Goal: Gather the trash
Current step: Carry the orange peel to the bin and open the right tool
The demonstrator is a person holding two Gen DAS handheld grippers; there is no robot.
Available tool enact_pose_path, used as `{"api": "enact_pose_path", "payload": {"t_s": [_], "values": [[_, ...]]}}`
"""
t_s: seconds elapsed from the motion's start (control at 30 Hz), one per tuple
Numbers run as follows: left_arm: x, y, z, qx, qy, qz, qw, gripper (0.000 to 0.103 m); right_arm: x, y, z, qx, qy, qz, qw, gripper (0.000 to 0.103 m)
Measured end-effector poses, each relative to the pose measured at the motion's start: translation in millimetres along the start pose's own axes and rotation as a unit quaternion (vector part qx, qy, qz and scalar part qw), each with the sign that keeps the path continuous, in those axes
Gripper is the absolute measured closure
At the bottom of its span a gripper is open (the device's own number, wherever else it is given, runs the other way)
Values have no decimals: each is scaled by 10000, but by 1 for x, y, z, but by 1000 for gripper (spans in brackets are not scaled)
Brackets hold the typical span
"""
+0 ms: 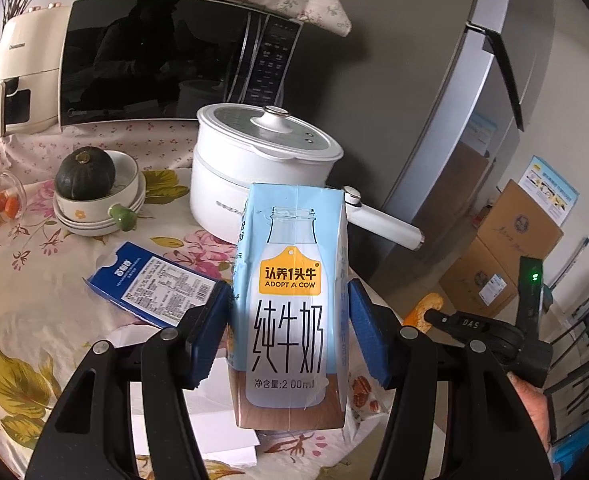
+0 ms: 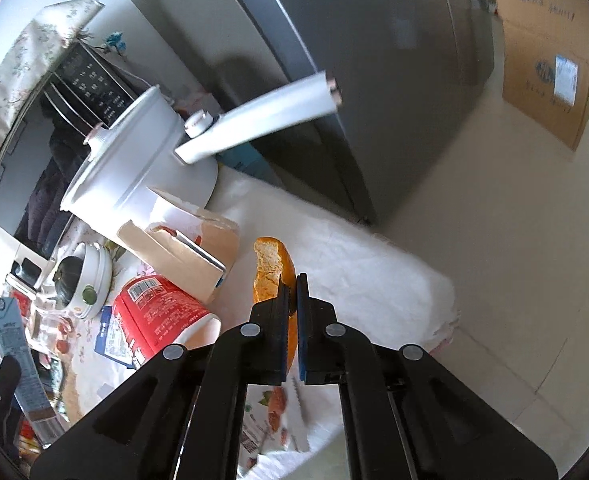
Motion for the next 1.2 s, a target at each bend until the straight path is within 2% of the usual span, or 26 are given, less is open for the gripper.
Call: {"api": "enact_pose_path", "payload": {"t_s": [0.43, 0.7, 0.9, 0.97, 1.03, 1.1, 1.2], "values": [[31, 17, -2, -57, 266, 203, 9994, 44, 25, 20, -64, 686, 492, -736, 9937, 100], [53, 39, -1, -220, 410, 327, 9984, 44, 44, 55, -78, 801, 1063, -1454, 9804, 100], [68, 51, 1, -324, 569, 383, 9971, 44, 53, 78, -87, 764, 1144, -1725, 9754, 98], [75, 56, 3, -370, 626, 429, 9964, 44, 56, 83, -90, 771, 1185, -1739, 9746, 90], [81, 61, 4, -412, 661, 486, 9958, 44, 60, 88, -93, 792, 1222, -1745, 9738, 71], [88, 66, 7, -466, 698, 547, 9950, 44, 64, 90, -97, 837, 1262, -1741, 9730, 65], [94, 72, 11, -544, 737, 609, 9939, 44, 67, 90, -100, 920, 1307, -1706, 9723, 50]]}}
Point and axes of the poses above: each gripper's, at about its wrist camera, not at the fingertips, and z roughly the way its jaws point, x to its right, y to its underside, the point moved 3 cm from there along z, roughly the way its jaws point, and after that the axes turned 8 degrees about y, right-handed, at the moved point
